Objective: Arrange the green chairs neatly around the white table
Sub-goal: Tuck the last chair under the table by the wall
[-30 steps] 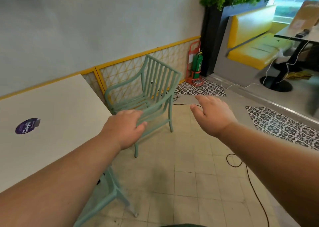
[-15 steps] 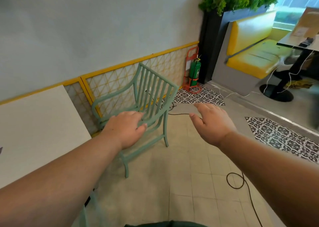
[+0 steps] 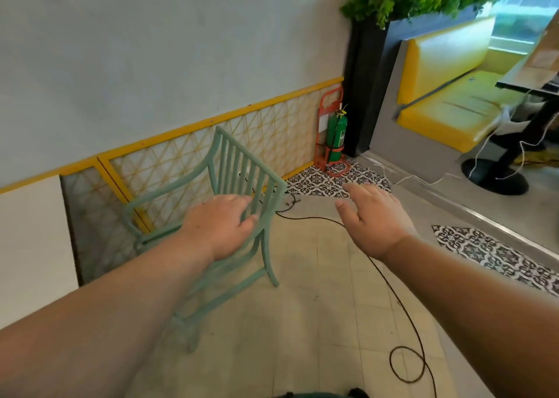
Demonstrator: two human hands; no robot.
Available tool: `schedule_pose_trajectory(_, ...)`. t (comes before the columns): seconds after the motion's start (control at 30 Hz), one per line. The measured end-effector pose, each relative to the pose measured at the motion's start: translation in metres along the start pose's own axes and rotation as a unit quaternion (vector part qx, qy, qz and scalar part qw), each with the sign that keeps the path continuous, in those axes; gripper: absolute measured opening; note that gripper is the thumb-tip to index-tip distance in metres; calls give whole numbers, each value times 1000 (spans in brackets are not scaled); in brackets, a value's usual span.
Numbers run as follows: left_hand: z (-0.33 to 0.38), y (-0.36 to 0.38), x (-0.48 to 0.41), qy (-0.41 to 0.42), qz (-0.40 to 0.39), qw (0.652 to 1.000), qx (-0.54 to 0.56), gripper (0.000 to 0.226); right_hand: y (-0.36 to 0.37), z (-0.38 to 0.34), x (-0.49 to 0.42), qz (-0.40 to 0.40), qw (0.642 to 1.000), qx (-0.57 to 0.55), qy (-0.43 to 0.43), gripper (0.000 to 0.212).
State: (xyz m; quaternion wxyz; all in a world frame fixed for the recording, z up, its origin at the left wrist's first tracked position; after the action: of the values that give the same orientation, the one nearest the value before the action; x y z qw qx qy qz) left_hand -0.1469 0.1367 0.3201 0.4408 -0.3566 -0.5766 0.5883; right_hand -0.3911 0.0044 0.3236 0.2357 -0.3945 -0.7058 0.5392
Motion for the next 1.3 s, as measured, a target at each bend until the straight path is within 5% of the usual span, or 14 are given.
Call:
schedule_pose_trajectory(0.23,40,18,-72,-94,-10,994,51,52,1,75,-111,-77,992,65,-70,60)
schedule_pose_trajectory(0.43,17,26,-110,-190,-36,978,73,35,20,50,-200,-101,982,46,-155,57)
schedule_pose_trajectory(0.57,-14,19,-163,-221,-14,972,79,55,41,29,-266,-110,970,40,-213,51)
schedule_pose_trajectory(0.97,-70,-8,-316,-262,-6,963,53,59,53,19,-450,-117,959,29,-255,58)
schedule_pose_trajectory(1.3,-58,41,-420,-424,-5,898,115,58,103,23,-631,-180,895,48,-405,58)
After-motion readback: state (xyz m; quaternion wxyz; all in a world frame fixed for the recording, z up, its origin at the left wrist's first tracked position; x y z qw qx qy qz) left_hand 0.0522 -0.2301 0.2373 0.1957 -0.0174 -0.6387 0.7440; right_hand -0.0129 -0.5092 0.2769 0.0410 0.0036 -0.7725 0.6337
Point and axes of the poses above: each hand's wrist, its own x-axis away from the middle knuckle, its own y-axis out of the palm, z = x × y, the point moved 2 cm from there along -x, towards the middle knuckle, and after that the axes turned 1 degree about -y, right-handed, at the moved point
